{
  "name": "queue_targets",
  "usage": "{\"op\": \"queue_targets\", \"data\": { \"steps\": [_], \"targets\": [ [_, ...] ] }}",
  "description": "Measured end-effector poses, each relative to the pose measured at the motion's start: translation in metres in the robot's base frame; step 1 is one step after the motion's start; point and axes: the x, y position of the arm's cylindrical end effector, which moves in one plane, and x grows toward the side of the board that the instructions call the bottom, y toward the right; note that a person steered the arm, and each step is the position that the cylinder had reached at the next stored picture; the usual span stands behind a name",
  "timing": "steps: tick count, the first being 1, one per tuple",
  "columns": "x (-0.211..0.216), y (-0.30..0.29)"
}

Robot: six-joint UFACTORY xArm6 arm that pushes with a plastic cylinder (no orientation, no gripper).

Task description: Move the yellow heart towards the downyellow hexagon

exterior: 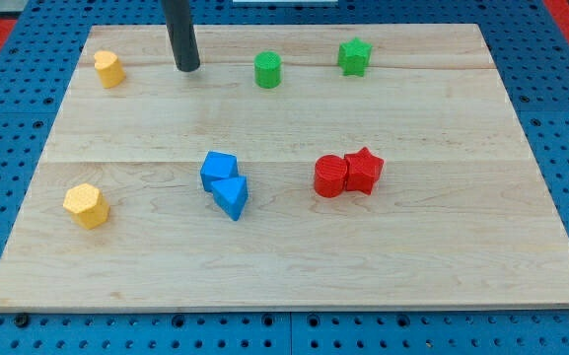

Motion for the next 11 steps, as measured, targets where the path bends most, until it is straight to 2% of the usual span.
{"op": "queue_targets", "data": {
  "steps": [1,2,3,4,5,6,9,10,11],
  "targets": [
    [-0.035,-0.044],
    [-0.023,-0.091],
    [0.037,-0.084],
    [0.050,-0.078],
    [0.005,-0.070],
    [-0.019,-0.120],
    [0.089,-0.113],
    [0.106,-0.113],
    [0.144,-0.106]
  ]
}}
